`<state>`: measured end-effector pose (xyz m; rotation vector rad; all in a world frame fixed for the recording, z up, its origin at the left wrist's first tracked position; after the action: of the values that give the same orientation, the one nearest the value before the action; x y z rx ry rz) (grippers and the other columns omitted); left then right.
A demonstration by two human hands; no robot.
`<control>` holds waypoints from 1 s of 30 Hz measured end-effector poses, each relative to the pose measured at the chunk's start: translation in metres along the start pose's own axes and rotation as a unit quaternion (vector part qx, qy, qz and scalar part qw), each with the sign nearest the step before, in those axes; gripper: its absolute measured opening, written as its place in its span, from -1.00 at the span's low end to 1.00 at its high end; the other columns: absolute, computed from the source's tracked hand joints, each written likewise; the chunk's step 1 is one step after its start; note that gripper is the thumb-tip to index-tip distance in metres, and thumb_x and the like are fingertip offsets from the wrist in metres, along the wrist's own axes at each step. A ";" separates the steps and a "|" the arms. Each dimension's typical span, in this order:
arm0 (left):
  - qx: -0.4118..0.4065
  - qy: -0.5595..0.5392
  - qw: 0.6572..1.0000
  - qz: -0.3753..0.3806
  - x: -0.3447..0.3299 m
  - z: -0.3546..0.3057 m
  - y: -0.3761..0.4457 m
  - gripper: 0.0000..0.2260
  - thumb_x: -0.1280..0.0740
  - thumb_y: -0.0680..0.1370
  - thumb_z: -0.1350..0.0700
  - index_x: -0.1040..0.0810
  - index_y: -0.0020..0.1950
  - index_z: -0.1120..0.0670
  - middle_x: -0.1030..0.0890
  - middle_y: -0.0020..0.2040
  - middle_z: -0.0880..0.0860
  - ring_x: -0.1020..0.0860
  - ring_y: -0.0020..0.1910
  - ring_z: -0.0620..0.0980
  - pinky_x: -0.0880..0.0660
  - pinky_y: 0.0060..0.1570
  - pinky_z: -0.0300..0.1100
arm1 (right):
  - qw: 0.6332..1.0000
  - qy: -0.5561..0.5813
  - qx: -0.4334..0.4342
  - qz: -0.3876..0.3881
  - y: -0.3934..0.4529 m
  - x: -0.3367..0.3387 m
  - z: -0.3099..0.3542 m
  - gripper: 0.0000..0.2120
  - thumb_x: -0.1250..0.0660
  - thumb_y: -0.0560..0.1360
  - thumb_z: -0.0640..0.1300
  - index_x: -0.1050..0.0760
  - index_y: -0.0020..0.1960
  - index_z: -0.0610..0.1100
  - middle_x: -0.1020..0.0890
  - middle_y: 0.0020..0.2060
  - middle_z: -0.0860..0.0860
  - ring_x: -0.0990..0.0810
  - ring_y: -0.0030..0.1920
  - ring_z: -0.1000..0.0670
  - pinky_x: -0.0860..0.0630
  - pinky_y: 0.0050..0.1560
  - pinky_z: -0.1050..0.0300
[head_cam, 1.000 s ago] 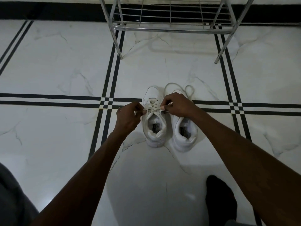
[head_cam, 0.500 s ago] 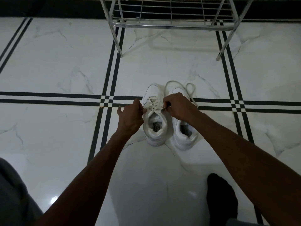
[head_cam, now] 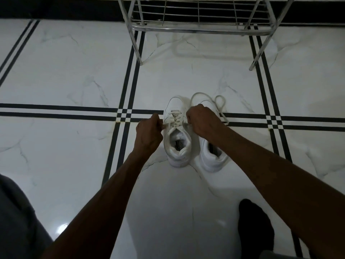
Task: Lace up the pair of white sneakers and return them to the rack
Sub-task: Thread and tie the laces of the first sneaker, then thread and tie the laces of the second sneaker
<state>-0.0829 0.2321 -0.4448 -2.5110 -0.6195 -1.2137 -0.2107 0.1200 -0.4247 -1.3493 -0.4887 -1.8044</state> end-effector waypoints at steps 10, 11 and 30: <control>0.169 -0.280 0.940 0.094 -0.012 0.028 -0.013 -0.51 -0.14 0.60 -0.31 -0.59 0.20 0.03 -0.68 0.12 0.13 -0.66 0.12 0.16 -0.60 0.18 0.26 | 0.972 0.179 -0.140 0.054 0.001 -0.008 0.022 -0.79 -0.28 0.55 -0.18 -0.57 0.14 -0.20 -0.65 0.14 -0.14 -0.61 0.16 -0.15 -0.48 -0.02 0.13; 0.173 -0.293 0.936 0.086 -0.006 0.028 -0.013 -0.53 -0.12 0.62 -0.28 -0.61 0.19 0.03 -0.69 0.11 0.11 -0.65 0.14 0.14 -0.58 0.21 0.25 | 0.964 0.214 -0.150 0.042 0.001 -0.010 0.023 -0.79 -0.29 0.54 -0.18 -0.58 0.13 -0.19 -0.66 0.12 -0.14 -0.62 0.15 -0.14 -0.50 -0.01 0.12; -0.030 -0.160 0.986 -0.034 0.022 -0.088 0.004 -0.84 -0.33 0.62 0.09 -0.66 0.01 0.14 -0.71 -0.12 0.03 -0.66 -0.17 -0.04 -0.62 -0.07 -0.07 | 0.950 0.264 -0.154 -0.071 -0.029 0.062 -0.053 -0.87 -0.46 0.42 -0.22 -0.69 -0.03 -0.12 -0.69 -0.17 0.04 -0.63 -0.21 0.17 -0.49 -0.25 0.38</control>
<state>-0.1276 0.1967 -0.3740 -2.7830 -0.7577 -0.8640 -0.2718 0.0769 -0.3813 -0.9742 -0.0126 -2.3292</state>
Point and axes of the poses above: each hand's wrist, its own y-axis towards the middle knuckle, its own x-axis out of the back of the hand, z = x × y, the point moved 9 cm from there along y, towards the middle knuckle
